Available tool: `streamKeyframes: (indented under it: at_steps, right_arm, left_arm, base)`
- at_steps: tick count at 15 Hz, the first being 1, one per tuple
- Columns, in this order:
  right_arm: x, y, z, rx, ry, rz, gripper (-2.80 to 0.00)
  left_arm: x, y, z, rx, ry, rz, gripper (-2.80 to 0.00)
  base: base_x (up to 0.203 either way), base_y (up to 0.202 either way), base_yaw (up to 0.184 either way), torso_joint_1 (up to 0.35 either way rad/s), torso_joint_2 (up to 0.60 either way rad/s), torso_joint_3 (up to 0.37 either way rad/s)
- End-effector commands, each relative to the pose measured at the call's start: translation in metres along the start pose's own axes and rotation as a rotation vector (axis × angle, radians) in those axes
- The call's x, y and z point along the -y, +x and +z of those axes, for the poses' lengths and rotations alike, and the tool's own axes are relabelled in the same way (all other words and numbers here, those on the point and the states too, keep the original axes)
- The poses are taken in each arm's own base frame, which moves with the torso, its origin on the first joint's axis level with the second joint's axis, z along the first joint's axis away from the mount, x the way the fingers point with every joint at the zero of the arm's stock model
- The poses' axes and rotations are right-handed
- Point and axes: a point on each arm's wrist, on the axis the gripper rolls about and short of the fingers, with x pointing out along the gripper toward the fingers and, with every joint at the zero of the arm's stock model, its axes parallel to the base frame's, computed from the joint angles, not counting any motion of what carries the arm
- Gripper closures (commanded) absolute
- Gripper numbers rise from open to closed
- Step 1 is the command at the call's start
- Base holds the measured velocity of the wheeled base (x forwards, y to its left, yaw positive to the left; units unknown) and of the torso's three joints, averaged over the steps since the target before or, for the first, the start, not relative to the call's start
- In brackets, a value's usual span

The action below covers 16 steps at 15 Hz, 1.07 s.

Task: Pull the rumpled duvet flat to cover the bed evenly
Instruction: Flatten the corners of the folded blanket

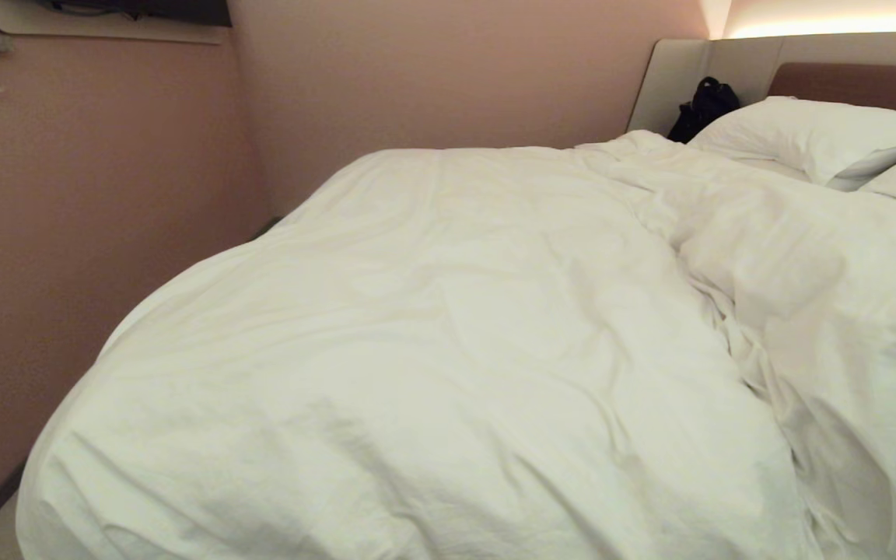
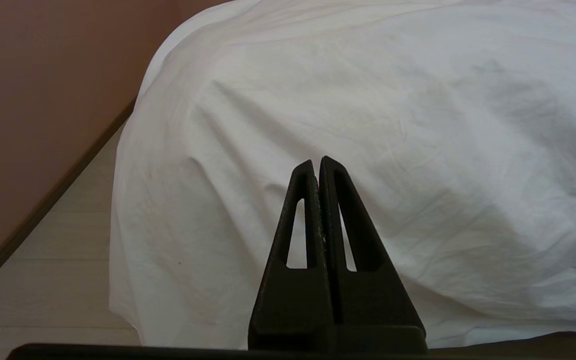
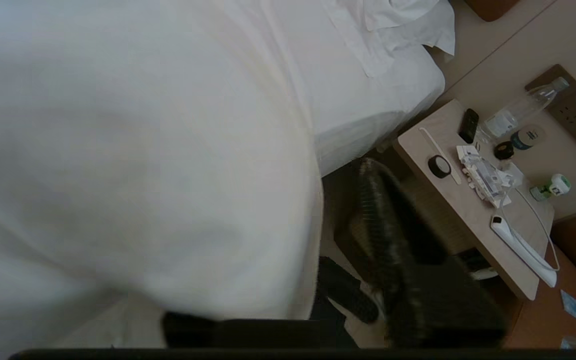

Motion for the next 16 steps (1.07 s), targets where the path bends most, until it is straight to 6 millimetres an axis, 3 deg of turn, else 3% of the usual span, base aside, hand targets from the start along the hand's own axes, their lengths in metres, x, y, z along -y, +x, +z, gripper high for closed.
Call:
streamKeyframes:
  at_steps: [1,4,6,9,11,16]
  right_arm:
    - [0.001,-0.001,0.001,0.007,0.002,-0.003,-2.80]
    - [0.000,-0.011,-0.003,-0.013,0.027,0.086,-2.80]
    - [0.000,-0.031,-0.014,-0.125,0.022,0.207,-2.80]
    - [0.003,-0.093,-0.041,-0.286,0.012,0.456,-2.80]
    - [0.007,-0.127,-0.048,-0.291,0.029,0.585,-2.80]
    - [0.007,-0.151,-0.060,-0.299,0.148,0.670,-2.80]
  left_arm:
    - [0.000,0.000,0.000,0.001,0.000,0.001,0.00]
    - [0.000,0.000,0.000,0.001,0.000,0.001,0.00]
    - [0.000,0.000,0.000,0.001,0.000,0.001,0.00]
    - [0.000,0.000,0.000,0.001,0.000,0.001,0.00]
    - [0.000,0.000,0.000,0.001,0.000,0.001,0.00]
    - [0.000,0.000,0.000,0.001,0.000,0.001,0.00]
  base:
    - [0.000,0.000,0.000,0.000,0.00,0.000]
    - [0.000,0.000,0.000,0.000,0.00,0.000]
    - [0.000,0.000,0.000,0.000,0.00,0.000]
    - [0.000,0.000,0.000,0.000,0.00,0.000]
    - [0.000,0.000,0.000,0.000,0.00,0.000]
    - [0.000,0.000,0.000,0.000,0.00,0.000]
